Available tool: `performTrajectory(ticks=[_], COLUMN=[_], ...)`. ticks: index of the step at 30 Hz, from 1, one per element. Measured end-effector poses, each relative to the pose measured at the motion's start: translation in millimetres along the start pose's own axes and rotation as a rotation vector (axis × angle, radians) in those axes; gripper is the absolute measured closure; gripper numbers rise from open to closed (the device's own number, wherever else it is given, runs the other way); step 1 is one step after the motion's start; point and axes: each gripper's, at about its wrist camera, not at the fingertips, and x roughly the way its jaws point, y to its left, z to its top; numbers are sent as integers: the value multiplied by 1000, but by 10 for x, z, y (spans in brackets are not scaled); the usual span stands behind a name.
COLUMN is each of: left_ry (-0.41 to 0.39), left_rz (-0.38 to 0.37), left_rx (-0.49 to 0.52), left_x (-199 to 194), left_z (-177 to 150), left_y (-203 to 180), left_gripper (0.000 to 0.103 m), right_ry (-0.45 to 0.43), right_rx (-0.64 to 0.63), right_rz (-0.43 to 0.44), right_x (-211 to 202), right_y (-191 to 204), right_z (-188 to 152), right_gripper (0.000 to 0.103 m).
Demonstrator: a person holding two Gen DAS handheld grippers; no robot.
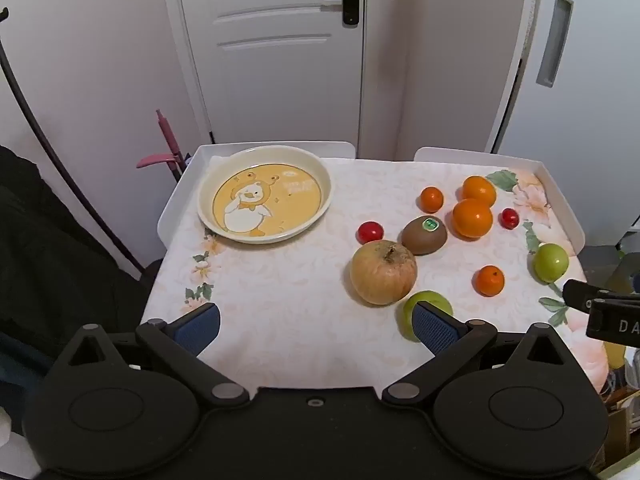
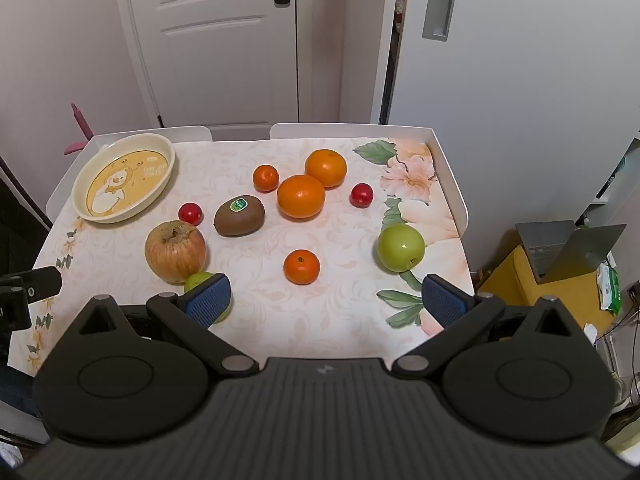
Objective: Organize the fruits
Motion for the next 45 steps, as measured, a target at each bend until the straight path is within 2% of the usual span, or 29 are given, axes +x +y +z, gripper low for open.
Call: performTrajectory(ticks=[4,9,45], left_ry=[-31,-14,-46], left_rz=[-3,7,-5], left_rx=[16,17,24], left_x=[-73,-60,-77], left_z=[-37,53,69], left_y=[-43,-73,-23], left_gripper=[0,0,0], right_ry=[-4,-6,-10], right_rx=[0,0,1], right_rz=[1,3,0], right_x=[-8,-12,-16], right_y=[3,-1,9], right_z=[6,9,48], right_gripper=[0,0,0])
